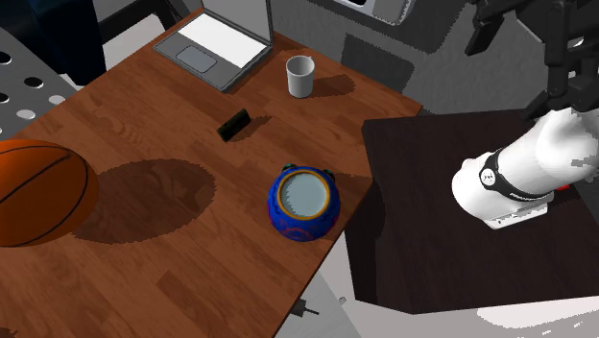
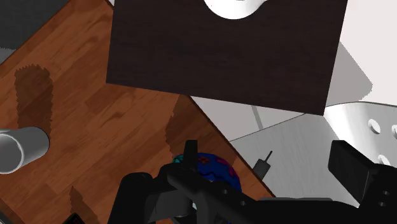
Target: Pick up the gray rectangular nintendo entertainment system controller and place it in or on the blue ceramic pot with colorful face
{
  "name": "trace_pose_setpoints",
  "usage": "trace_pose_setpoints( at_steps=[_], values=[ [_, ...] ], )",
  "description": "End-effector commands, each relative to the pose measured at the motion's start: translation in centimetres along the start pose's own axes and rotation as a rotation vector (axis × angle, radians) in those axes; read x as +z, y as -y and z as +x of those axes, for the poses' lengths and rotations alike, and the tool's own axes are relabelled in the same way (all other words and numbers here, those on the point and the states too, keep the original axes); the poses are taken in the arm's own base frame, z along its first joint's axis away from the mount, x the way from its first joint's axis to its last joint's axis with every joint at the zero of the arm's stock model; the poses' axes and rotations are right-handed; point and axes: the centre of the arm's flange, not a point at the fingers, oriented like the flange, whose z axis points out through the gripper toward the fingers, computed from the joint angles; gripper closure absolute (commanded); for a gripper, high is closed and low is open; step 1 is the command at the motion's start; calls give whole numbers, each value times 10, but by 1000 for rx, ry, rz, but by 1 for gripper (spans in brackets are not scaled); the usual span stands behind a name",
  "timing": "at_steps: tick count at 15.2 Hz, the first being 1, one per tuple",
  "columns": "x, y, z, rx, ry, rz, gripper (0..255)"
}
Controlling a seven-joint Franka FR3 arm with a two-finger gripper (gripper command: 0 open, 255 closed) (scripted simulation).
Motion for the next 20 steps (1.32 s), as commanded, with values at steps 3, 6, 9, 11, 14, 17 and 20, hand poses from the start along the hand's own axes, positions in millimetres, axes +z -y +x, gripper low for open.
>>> trace_pose_setpoints(
  at_steps=[3,6,9,11,14,17,20],
  values=[
    [15,-18,11,-20,-5,-1,0],
    [36,-45,29,-50,-12,-3,0],
    [58,-72,48,-80,-20,-5,0],
    [72,-89,61,-100,-25,-6,0],
    [93,-114,82,-130,-32,-8,0],
    [114,-139,103,-160,-40,-9,0],
    [134,-164,125,-190,-47,-11,0]
  ],
)
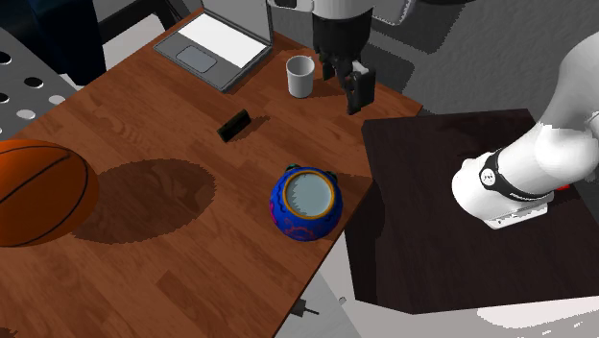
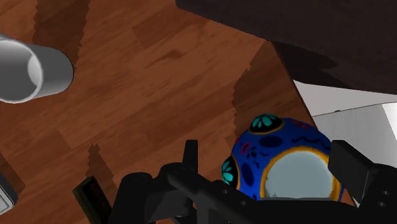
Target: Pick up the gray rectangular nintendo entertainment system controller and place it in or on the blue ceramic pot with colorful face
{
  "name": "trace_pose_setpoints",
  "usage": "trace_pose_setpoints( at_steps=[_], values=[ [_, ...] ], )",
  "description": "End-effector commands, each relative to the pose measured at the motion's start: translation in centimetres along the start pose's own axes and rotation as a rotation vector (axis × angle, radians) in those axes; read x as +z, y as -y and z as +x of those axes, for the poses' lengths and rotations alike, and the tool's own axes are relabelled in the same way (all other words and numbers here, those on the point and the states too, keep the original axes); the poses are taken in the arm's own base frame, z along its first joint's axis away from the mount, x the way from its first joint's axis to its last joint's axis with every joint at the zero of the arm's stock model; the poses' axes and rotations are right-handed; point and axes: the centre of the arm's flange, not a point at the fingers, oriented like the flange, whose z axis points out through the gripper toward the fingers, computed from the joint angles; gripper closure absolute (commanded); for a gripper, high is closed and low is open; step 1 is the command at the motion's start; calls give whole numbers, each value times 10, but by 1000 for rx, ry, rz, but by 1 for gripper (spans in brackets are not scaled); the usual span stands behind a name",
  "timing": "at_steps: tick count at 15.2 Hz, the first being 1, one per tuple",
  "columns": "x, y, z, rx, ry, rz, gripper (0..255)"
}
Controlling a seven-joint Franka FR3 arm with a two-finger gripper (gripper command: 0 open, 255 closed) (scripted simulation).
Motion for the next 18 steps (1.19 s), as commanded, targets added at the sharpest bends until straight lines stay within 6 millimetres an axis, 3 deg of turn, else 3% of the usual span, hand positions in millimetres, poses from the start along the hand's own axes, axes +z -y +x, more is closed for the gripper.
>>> trace_pose_setpoints(
  at_steps=[1,18],
  values=[
    [16,-20,11,-21,-6,-3,0],
    [136,-165,125,-191,-47,-13,0]
  ],
)
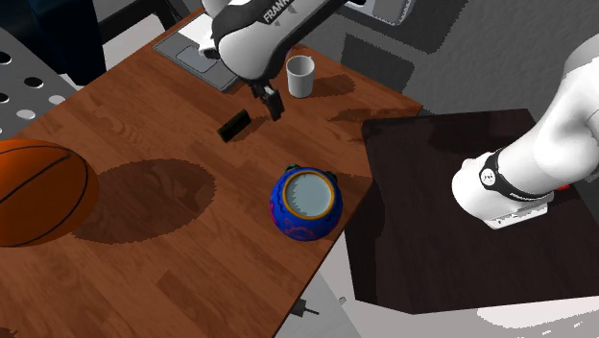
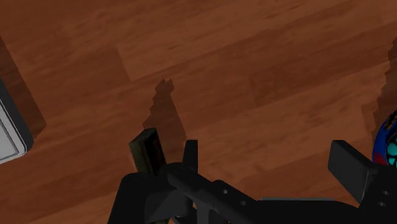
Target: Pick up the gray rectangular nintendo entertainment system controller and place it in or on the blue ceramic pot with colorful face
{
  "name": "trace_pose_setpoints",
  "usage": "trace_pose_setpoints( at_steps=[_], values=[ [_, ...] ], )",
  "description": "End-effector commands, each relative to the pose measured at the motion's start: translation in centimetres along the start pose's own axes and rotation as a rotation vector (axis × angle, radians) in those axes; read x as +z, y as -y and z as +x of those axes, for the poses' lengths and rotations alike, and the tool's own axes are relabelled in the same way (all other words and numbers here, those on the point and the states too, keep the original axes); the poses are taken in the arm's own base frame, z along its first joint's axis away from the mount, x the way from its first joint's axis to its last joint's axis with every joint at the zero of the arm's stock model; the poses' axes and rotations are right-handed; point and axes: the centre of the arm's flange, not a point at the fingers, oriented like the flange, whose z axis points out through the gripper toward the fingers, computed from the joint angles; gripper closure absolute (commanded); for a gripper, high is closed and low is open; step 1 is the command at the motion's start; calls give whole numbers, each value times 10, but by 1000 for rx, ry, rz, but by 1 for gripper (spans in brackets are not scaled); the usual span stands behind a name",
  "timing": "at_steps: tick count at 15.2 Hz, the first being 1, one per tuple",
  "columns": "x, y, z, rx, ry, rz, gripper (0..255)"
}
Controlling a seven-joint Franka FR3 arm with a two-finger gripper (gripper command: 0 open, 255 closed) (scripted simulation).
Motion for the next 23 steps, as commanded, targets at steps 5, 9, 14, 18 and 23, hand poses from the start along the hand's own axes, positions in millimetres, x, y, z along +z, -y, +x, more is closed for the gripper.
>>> trace_pose_setpoints(
  at_steps=[5,9,14,18,23],
  values=[
    [44,-54,38,-62,-16,-3,0],
    [73,-89,64,-102,-26,-6,0],
    [100,-103,75,-118,-30,-7,0],
    [121,-103,76,-118,-30,-7,0],
    [124,-103,76,-118,-30,-7,0]
  ],
)
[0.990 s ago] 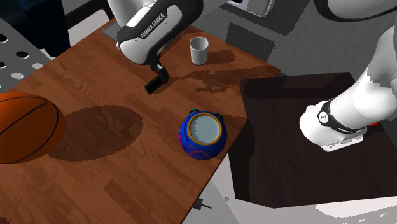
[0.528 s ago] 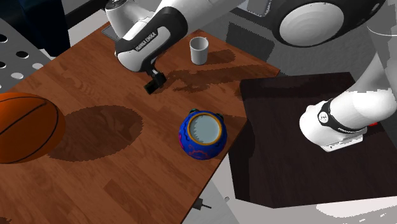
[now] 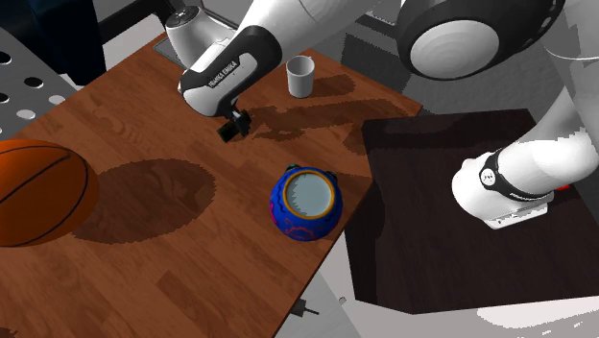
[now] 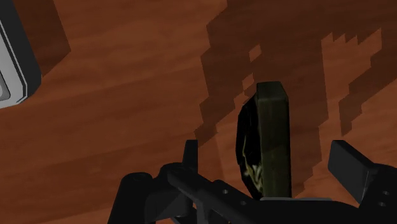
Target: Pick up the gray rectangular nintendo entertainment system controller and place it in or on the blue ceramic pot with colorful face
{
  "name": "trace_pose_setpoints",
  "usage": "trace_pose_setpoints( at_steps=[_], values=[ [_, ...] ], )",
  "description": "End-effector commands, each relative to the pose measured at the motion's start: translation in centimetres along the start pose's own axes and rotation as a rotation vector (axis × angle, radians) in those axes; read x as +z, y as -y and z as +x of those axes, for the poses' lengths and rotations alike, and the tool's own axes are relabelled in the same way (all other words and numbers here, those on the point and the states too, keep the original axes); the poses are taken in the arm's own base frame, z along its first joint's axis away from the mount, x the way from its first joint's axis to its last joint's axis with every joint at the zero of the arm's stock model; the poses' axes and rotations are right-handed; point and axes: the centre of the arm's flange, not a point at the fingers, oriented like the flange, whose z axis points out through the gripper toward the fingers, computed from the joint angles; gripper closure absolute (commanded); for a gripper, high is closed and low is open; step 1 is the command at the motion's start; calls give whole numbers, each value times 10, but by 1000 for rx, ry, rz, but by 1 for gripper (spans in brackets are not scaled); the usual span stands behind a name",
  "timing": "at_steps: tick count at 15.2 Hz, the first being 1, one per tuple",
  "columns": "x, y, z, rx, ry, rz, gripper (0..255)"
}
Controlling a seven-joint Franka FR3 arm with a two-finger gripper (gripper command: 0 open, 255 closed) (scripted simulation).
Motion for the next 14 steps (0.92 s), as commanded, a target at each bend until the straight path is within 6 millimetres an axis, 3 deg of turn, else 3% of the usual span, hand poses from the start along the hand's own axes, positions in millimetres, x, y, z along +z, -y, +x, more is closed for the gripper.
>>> trace_pose_setpoints(
  at_steps=[1,3,4,14],
  values=[
    [0,0,0,0,0,0,0],
    [0,0,0,0,0,0,0],
    [0,0,0,0,0,0,255],
    [-5,0,0,0,0,0,255]
  ],
)
